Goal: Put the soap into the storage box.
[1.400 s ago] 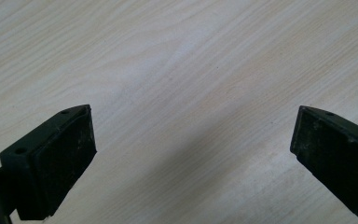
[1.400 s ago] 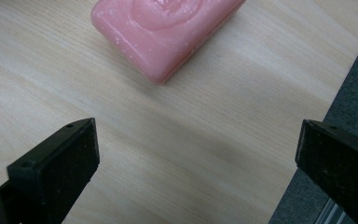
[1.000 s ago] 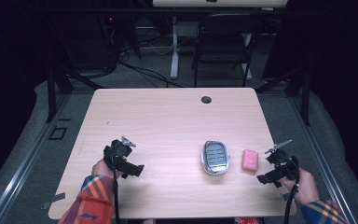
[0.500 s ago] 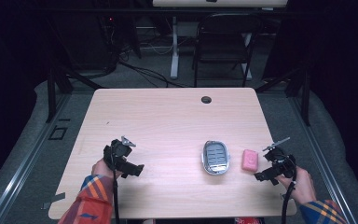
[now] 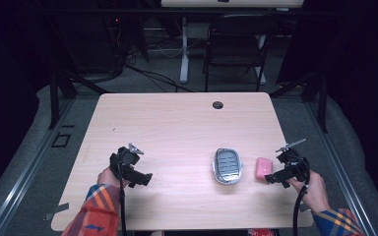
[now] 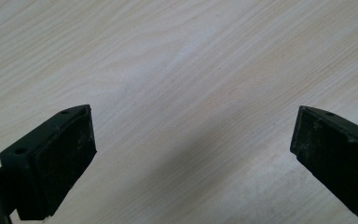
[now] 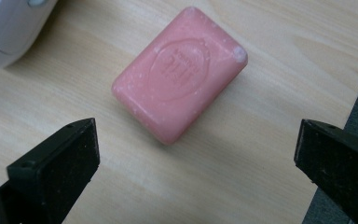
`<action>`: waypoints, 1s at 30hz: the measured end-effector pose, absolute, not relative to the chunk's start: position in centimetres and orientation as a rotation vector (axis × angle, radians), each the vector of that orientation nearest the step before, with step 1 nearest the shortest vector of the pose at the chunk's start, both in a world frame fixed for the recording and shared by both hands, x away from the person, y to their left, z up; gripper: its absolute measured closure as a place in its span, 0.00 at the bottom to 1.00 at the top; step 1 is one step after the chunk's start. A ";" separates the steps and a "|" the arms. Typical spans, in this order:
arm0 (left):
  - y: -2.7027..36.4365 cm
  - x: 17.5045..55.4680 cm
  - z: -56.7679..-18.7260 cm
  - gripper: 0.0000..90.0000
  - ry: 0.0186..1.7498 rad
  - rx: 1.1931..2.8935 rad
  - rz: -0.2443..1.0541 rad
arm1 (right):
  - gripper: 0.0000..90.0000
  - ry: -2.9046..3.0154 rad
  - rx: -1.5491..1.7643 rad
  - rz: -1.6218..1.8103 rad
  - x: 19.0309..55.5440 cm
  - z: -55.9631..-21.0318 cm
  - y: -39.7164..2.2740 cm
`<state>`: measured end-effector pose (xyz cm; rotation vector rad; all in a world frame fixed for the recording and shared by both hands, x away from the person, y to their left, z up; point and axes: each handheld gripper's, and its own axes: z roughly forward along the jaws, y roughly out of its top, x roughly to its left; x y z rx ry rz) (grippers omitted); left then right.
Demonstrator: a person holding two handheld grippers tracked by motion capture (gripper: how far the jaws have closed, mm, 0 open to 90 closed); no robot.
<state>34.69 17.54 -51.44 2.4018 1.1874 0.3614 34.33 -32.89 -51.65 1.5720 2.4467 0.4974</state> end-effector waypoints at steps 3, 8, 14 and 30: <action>17.6 34.7 -51.4 0.00 1.189 2.403 0.358 | 0.00 2.416 1.598 0.534 34.7 -51.9 -32.7; 17.5 34.7 -51.5 0.00 1.190 2.405 0.358 | 0.00 2.425 1.620 0.508 35.4 -51.8 -32.6; 17.5 34.7 -51.5 0.00 1.188 2.403 0.356 | 0.00 2.423 1.653 0.497 36.2 -51.8 -32.3; 17.5 34.7 -51.5 0.00 1.188 2.403 0.356 | 0.00 2.382 1.728 0.515 37.9 -51.9 -31.9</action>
